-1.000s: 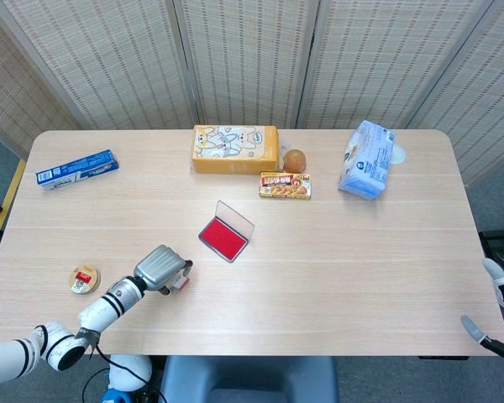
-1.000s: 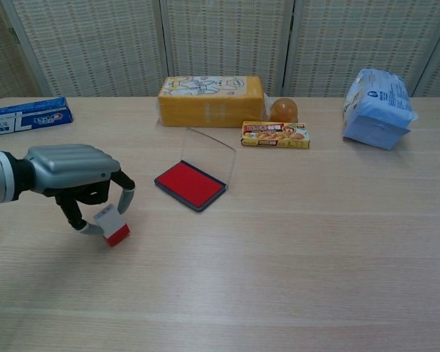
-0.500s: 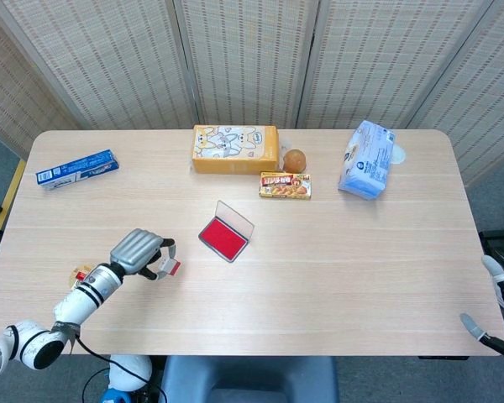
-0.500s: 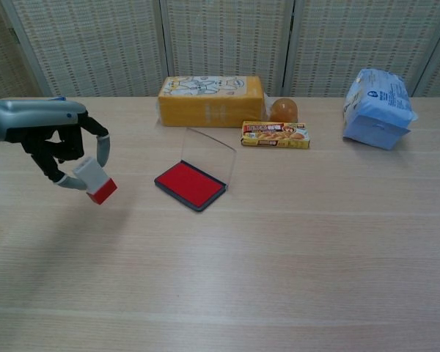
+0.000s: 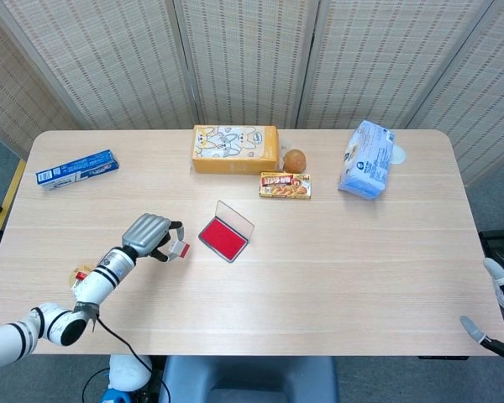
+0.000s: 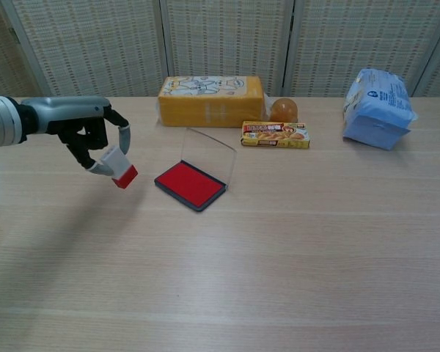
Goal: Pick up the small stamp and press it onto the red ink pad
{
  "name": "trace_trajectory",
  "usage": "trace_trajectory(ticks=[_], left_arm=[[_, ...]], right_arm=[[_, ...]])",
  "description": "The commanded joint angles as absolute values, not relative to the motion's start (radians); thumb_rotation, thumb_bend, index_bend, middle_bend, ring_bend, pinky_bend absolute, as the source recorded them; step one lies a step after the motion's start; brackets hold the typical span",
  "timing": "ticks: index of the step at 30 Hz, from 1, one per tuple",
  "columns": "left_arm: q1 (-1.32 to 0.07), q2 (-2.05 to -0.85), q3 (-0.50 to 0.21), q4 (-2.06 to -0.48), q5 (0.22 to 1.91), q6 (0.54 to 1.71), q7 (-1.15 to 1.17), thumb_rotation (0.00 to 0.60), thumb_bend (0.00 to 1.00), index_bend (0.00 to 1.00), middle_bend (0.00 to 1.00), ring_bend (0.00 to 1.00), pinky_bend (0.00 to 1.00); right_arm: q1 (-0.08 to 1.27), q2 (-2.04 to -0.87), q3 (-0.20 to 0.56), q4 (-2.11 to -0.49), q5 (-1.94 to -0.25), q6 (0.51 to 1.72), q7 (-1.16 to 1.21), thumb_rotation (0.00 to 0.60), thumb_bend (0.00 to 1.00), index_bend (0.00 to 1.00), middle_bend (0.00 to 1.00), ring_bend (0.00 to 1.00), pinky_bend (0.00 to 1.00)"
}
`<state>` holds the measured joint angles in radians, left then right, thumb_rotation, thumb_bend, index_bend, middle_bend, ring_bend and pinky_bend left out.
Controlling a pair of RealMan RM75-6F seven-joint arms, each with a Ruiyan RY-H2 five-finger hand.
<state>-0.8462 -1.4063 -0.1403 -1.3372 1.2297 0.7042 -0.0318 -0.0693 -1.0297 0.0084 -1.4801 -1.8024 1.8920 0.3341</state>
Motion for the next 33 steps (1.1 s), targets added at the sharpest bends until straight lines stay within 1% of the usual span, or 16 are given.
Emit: trace_trajectory(ticks=[1,7,11,13,21,26,33], left_arm=[[-0.883,-1.439,-0.155,-1.293,1.19,0.664,0.002,0.6,0.3,0.83,1.0,0.96,0.61],[-0.921,-1.439,-0.162,-1.296,1.108,0.618,0.077,0.6,0.3,0.83,1.0,0.97,0.62],[-0.938,-1.451,-0.163,-1.287,1.064,0.61,0.112,0.6,0.3,0.83,1.0,0.97,0.62],[-0.951,-1.462,-0.163,-1.273,1.047,0.598,0.125,0.6,0.3,0.83,1.0,0.97,0.62],[-1.011,-1.515,-0.163,-1.212,0.987,0.561,0.182,0.6,0.3,0.83,1.0,0.97,0.62],[-1.049,-1.516,-0.172,-1.201,0.935,0.546,0.213,0.6,0.3,0.83,1.0,0.97,0.62],[-1.103,-1.532,-0.163,-1.194,0.872,0.532,0.268,0.6,0.31,0.83,1.0,0.97,0.62]], right_arm=[[-0.067,-1.025,0.009,-1.466,-1.803,1.9,0.364,0.6,0.22,0.0,0.0,0.0,0.0],[-0.082,-1.017,0.013,-1.43,-1.798,1.954,0.449,0.6,0.21,0.0,0.0,0.0,0.0],[-0.117,-1.019,0.015,-1.368,-1.802,2.054,0.556,0.6,0.21,0.0,0.0,0.0,0.0],[-0.128,-1.03,0.023,-1.346,-1.789,2.082,0.578,0.6,0.21,0.0,0.0,0.0,0.0],[-0.127,-1.035,0.028,-1.305,-1.78,2.093,0.639,0.6,0.21,0.0,0.0,0.0,0.0],[-0.134,-1.04,0.031,-1.288,-1.776,2.112,0.662,0.6,0.2,0.0,0.0,0.0,0.0],[-0.139,-1.046,0.032,-1.278,-1.778,2.126,0.667,0.6,0.2,0.0,0.0,0.0,0.0]])
